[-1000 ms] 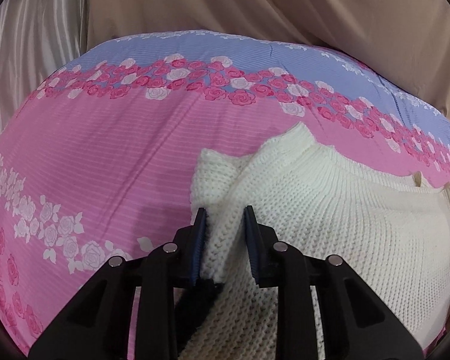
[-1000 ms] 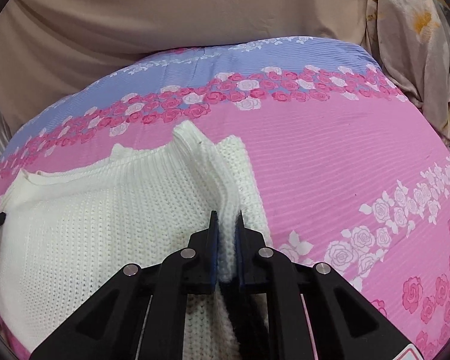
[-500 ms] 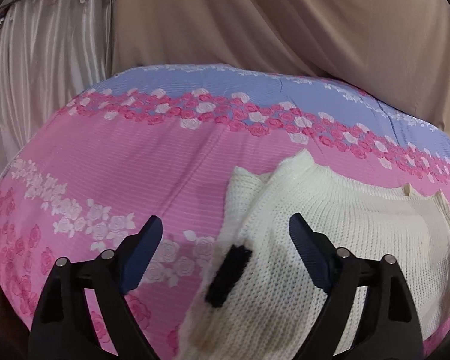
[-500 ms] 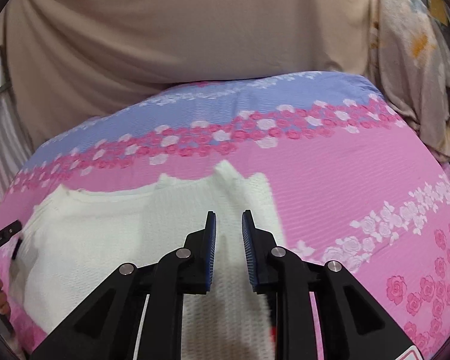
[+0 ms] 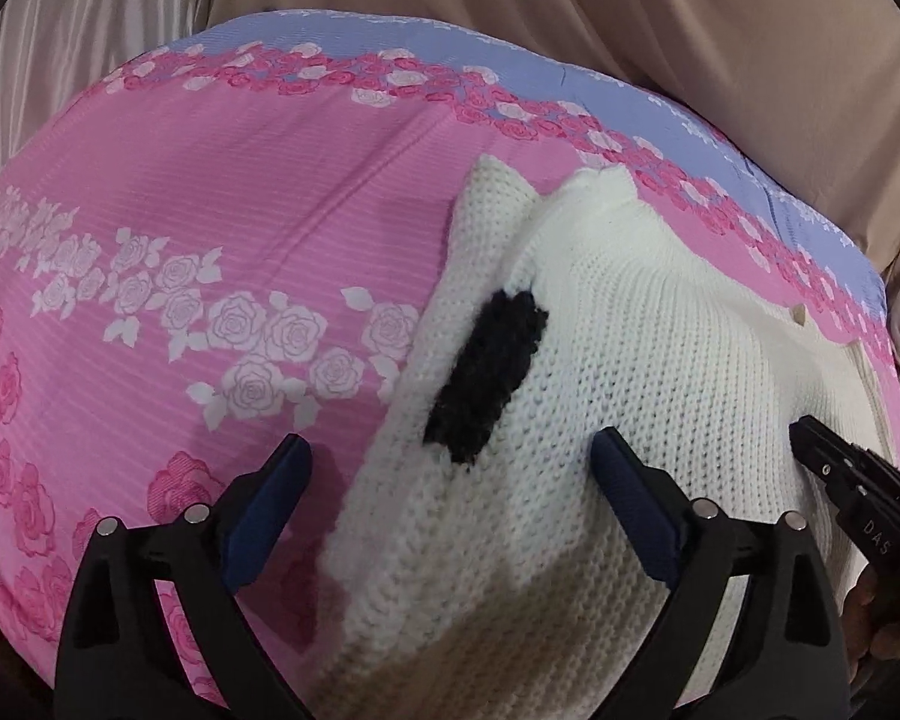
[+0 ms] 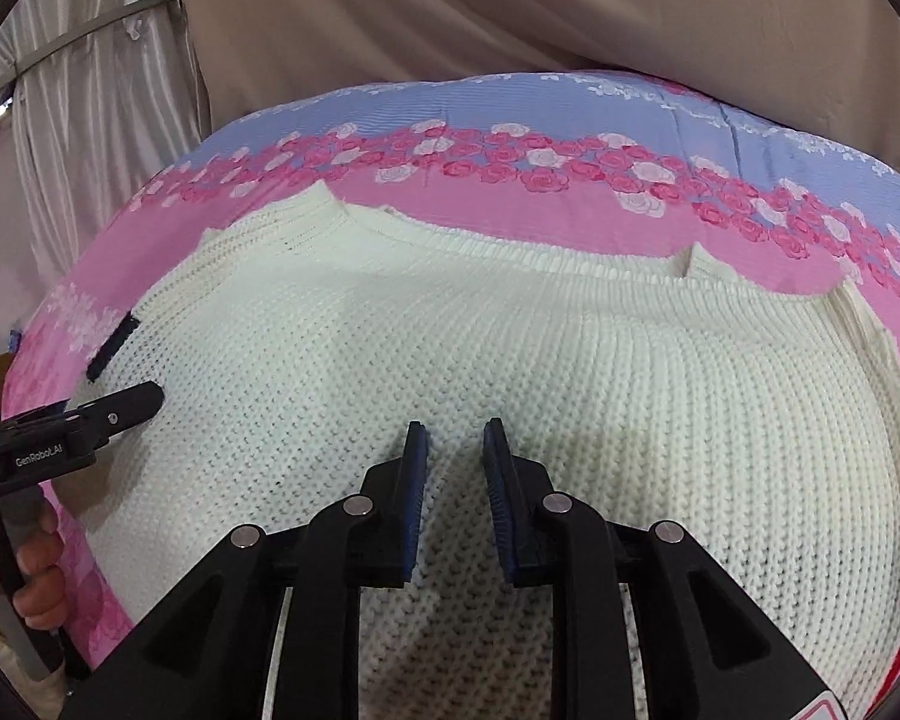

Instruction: Fold small clothes

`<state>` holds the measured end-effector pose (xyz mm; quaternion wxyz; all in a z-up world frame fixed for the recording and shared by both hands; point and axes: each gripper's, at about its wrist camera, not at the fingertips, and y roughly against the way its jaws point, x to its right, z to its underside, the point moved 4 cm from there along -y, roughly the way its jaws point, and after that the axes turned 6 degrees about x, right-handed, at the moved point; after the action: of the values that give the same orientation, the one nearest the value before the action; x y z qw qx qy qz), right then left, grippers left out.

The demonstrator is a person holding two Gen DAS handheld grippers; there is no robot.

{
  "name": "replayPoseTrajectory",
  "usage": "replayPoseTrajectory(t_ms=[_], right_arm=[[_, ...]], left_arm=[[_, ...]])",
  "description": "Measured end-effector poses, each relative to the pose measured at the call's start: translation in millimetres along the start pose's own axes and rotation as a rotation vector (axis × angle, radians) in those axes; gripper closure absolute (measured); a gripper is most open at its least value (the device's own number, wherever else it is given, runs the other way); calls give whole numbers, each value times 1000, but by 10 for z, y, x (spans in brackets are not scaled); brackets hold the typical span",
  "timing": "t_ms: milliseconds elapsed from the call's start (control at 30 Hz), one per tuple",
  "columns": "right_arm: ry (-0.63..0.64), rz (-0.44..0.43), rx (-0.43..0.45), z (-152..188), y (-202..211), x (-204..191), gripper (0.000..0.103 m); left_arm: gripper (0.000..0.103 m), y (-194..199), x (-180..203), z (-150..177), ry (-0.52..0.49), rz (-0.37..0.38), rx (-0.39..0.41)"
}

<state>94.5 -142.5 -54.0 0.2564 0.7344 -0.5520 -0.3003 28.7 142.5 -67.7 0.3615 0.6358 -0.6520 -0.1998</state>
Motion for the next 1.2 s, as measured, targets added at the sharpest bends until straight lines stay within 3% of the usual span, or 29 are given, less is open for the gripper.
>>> replayPoseTrajectory(t_ms=[100,200,233,333,467,633,800,933,1033,1100,1200], right_arm=[[10,-13,27,35,5,31,82],[5,-14,52,62,25,37,82],[-6,-17,58,68,40,46,82],[-74,-51,72,87,135,99,77],[-170,-89,101,186,377,286,66],[-232,17,148,461,830,718,65],[-353,82,173,767,1277,1196,63],[-414,133,189,939,1552,1469,63],[-452,137,203,1004,1702,1613,62],[-465,113,216,983,1753,1681,62],[-449,88,243,822,1816,1694,54]], left_arm=[[25,-16,95,-33,-14,39,-14],[50,21,211,-93,-25,62,-21],[68,57,251,-118,-35,63,-14],[77,224,448,-214,-59,115,15],[78,586,958,-301,-175,182,95],[81,826,1857,-226,-335,323,125],[83,672,2763,106,-471,431,55],[84,328,3279,557,-555,415,-29],[78,290,3408,725,-601,378,2],[61,359,3411,717,-586,432,-31],[60,622,3223,548,-538,496,-9]])
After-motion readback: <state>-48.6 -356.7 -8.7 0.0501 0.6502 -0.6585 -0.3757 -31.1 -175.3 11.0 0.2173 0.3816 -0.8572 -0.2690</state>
